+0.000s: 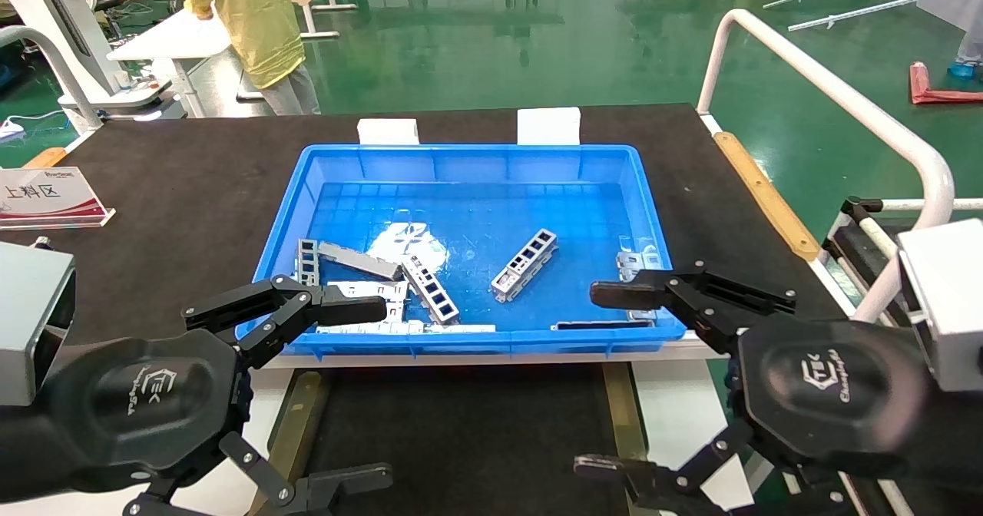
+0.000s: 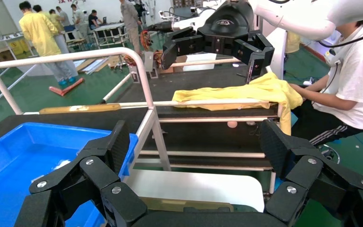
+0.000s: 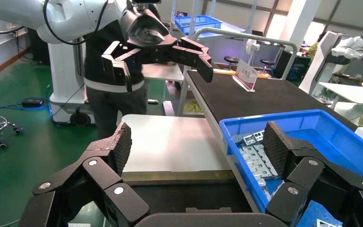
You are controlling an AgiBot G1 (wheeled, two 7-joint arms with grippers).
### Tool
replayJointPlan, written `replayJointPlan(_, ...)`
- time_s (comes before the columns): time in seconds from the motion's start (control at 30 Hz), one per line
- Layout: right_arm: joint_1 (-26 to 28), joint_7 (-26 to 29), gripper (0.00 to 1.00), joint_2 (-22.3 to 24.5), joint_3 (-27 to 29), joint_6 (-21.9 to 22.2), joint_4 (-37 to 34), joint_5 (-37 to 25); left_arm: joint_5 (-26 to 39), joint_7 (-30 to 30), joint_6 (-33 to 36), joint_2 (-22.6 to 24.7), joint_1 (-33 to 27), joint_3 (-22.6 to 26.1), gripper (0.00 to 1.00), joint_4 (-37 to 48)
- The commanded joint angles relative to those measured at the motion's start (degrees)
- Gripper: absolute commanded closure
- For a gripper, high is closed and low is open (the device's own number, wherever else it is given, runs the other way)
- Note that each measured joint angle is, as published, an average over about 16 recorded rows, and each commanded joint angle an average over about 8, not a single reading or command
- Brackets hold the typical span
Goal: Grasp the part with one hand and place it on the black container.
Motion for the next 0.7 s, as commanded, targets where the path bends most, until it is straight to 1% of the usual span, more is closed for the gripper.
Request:
replayJointPlan(0.03,0.0,0.1,0.0,0.0,0.1,0.0,0.0,-0.1,0.0,0.0,0.0,0.0,0.0,0.0,0.0,0.0)
replayJointPlan(0.7,-0.3,0.7,0.0,-0.5,1.3,-0.5,0.1,-0.9,0.0,0.0,0.0,0.0,0.0,0.0,0.0,-0.1)
